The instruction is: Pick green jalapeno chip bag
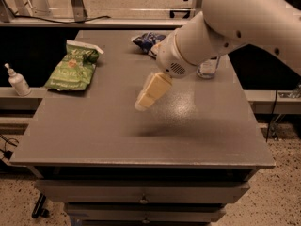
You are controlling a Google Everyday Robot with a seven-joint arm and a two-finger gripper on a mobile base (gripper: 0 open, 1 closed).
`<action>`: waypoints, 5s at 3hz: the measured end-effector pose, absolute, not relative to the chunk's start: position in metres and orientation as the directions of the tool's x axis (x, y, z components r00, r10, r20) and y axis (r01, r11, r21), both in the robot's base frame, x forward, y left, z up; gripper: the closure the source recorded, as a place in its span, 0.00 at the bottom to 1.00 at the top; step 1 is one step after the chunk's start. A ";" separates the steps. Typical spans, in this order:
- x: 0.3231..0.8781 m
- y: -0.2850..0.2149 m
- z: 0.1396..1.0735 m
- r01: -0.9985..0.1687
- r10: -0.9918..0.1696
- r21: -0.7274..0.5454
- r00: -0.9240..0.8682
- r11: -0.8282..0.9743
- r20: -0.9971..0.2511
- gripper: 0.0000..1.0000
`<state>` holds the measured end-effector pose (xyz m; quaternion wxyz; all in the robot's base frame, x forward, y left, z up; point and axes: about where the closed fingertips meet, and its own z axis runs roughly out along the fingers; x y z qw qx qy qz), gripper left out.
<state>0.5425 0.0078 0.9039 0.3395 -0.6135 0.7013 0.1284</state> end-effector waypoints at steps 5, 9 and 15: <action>0.643 0.139 0.883 -0.938 -0.596 -0.248 0.059 0.241 -0.801 0.00; 0.688 0.233 0.860 -0.957 -0.530 -0.209 0.074 0.200 -0.845 0.41; 0.667 0.164 0.971 -0.921 -0.405 -0.324 0.218 0.214 -0.888 1.00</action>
Offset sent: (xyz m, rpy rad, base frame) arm 0.0454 0.0591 -0.0169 0.1883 -0.0455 -0.0350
